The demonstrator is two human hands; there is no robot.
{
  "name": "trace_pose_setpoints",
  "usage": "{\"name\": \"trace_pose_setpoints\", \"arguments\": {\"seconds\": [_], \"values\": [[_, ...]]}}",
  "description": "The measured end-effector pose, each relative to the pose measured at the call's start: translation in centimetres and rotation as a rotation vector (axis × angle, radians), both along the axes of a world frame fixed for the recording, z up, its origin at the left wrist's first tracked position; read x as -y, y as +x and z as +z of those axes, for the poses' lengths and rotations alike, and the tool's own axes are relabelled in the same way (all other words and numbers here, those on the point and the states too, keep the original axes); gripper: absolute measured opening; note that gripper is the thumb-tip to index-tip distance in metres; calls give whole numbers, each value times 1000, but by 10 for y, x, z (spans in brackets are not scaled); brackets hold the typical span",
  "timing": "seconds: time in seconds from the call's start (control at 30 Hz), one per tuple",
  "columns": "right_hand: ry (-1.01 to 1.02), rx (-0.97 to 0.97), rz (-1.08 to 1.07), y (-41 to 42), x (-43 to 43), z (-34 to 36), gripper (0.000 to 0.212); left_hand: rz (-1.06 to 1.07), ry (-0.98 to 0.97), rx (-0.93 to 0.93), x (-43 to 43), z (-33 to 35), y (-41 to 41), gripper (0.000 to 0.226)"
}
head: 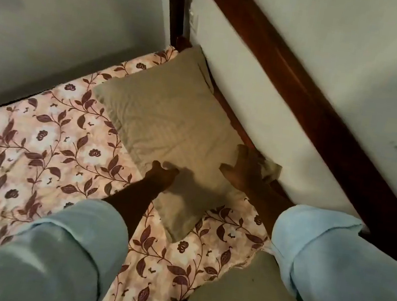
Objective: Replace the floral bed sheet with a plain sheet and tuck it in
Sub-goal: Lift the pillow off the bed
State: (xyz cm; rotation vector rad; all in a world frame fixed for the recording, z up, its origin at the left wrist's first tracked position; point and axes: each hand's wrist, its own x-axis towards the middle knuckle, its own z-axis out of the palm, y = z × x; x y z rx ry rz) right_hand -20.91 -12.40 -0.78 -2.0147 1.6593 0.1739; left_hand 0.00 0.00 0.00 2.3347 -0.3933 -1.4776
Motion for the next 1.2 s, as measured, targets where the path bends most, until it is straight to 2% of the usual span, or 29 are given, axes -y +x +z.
{"name": "trace_pose_setpoints", "arguments": {"seconds": [0.13,0.17,0.27,0.3,0.33,0.4,0.43,0.5,0.53,0.57,0.63,0.73,0.8,0.83,0.93,1.0,1.07,1.1,1.13,1.2], "values": [[84,16,-85,-6,8,-16,112,254,22,-130,2,-18,-15,77],[103,6,-85,-7,10,-21,116,318,-7,-161,2,-25,-19,83],[136,111,-161,-8,15,-32,123,456,-62,-99,-3,-78,-10,128],[166,163,-211,-7,18,-32,127,476,-73,-121,-5,-74,-9,132],[207,195,-258,-6,23,-32,133,516,-91,-168,-5,-65,-9,119],[291,170,-279,-3,29,-28,135,557,-95,-290,-4,-50,-7,77],[331,154,-275,-1,32,-29,132,572,-117,-316,-5,-49,-6,80],[363,155,-264,2,33,-29,131,596,-122,-259,-7,-57,-2,120],[350,145,-245,4,33,-29,133,620,-134,-237,-10,-86,6,133],[329,127,-209,6,33,-28,133,613,-135,-232,-10,-88,8,134],[321,115,-130,7,36,-32,131,634,-126,-259,-8,-62,7,111],[344,136,-70,10,41,-43,139,574,-97,-356,-11,-14,3,58],[351,158,-45,15,38,-33,133,551,-59,-422,-15,-2,3,38],[342,173,-27,22,34,-20,125,561,-65,-408,-19,3,6,45],[363,217,-6,37,22,7,111,620,-139,-322,-33,4,20,101],[360,222,0,44,21,-2,120,636,-165,-284,-45,4,29,105],[384,234,-15,46,26,-41,133,661,-207,-253,-62,11,42,99],[360,235,-17,48,30,-64,136,665,-225,-240,-70,16,48,106],[325,226,-7,52,26,-64,132,679,-245,-227,-75,11,55,118],[238,235,41,76,-13,-5,125,679,-260,-227,-98,6,78,126]]}}
